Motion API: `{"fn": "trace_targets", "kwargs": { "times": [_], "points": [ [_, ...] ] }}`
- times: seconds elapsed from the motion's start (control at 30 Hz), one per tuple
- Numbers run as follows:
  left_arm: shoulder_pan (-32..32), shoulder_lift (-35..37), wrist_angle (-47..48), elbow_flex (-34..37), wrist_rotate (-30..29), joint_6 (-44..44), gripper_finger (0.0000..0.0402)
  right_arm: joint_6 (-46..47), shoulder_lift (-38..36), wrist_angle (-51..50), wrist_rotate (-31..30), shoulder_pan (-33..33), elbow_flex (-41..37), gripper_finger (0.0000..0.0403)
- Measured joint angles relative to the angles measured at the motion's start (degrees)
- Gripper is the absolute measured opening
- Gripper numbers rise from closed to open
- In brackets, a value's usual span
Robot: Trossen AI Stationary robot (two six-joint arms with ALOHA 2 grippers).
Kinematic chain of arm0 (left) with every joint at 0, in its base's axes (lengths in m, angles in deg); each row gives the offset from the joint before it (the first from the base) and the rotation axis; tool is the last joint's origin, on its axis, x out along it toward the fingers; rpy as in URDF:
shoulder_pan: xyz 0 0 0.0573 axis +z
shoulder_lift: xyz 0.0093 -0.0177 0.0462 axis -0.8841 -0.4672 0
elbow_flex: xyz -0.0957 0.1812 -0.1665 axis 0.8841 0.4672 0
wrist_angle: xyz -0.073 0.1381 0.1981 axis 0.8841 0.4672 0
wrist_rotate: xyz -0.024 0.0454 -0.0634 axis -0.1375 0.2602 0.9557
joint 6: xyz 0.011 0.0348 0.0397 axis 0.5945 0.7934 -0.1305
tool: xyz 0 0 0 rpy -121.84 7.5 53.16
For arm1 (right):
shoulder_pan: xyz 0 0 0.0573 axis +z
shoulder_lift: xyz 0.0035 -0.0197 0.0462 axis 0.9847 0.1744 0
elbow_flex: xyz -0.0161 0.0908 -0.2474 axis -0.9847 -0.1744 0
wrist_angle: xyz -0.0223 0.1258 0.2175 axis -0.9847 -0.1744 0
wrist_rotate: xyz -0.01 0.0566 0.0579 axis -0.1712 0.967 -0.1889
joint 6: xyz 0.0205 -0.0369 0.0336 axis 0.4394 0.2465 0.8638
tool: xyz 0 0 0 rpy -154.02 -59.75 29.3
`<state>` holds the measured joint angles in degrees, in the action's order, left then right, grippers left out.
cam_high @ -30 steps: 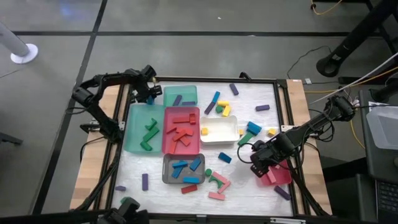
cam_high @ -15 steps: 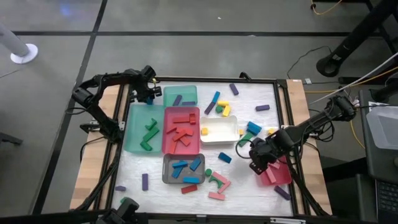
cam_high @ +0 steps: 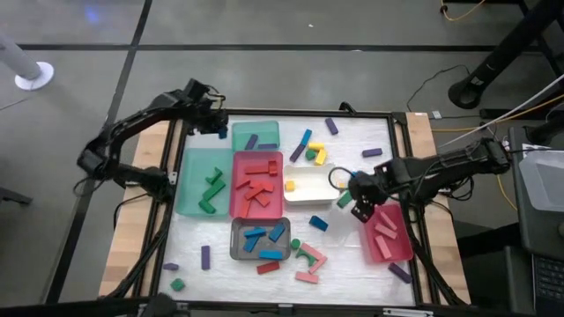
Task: Sort blocks
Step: Put the blue block into the black bin
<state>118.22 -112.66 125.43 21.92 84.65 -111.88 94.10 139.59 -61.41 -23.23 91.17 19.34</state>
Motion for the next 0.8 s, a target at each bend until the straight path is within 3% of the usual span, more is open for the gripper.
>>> {"fn": "trace_targets", "kwargs": {
  "times": [0.13,0.23,0.53,0.8],
  "points": [
    [-7.0,6.9,0.2,-0.1,8.8,1.1,0.0113,-5.2,0.0,0.4,-6.8,-5.2,0.0,0.0229],
    [-15.6,11.1,0.1,-0.1,10.4,1.5,0.0114,-6.5,0.0,2.1,-10.0,-10.6,0.0,0.0229],
    [-42.0,13.3,-5.3,-0.1,3.8,1.3,0.0114,-17.4,0.1,16.2,-12.3,-33.1,0.0,0.0229],
    [-56.2,8.9,-10.1,-0.2,2.6,1.5,0.0115,-26.9,1.4,36.4,-12.1,-48.2,0.0,0.0229]
  ]
}}
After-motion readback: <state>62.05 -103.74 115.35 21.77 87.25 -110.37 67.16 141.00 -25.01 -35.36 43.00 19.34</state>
